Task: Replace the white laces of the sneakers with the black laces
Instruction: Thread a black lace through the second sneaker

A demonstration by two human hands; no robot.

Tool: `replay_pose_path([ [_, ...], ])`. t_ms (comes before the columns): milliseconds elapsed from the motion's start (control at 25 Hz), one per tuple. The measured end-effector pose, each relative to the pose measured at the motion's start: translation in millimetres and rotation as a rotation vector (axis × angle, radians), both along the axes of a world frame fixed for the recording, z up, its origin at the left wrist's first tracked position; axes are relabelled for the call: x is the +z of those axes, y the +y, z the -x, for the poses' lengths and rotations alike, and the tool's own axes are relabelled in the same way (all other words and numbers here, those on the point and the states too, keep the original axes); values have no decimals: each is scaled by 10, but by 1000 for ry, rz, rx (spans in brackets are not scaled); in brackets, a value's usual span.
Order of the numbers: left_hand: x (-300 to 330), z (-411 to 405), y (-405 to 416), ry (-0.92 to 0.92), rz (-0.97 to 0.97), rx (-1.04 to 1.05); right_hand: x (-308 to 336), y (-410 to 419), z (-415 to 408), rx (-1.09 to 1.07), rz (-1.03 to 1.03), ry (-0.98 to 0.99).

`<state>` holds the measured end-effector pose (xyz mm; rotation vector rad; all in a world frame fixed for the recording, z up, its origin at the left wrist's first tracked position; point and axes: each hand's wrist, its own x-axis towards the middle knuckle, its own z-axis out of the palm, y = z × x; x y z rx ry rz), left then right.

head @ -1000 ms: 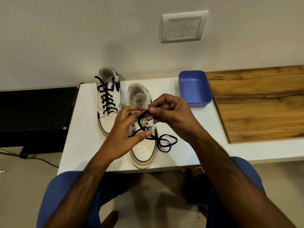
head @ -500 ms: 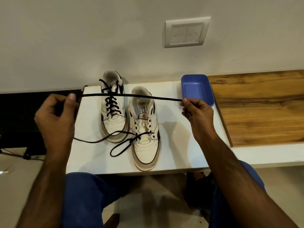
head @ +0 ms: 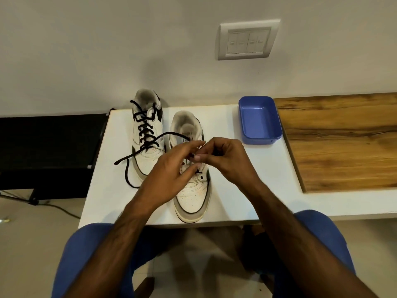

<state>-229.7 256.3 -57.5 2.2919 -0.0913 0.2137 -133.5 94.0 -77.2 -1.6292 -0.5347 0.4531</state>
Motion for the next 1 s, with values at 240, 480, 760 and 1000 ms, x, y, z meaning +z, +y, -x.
replay_pose_path([
  [240,-111,-1,87,-23,-1,158,-36,-12,12,73,91,28],
  [480,-244,32,132,-2,-92,200,-123,-37,101,-36,576,-26],
  [760,-312,46,95,53,-9,69,-301,155,325,-59,746,-141],
  [1000,-317,39,38,-41,-186,66,-352,178,401,-114,751,-212],
])
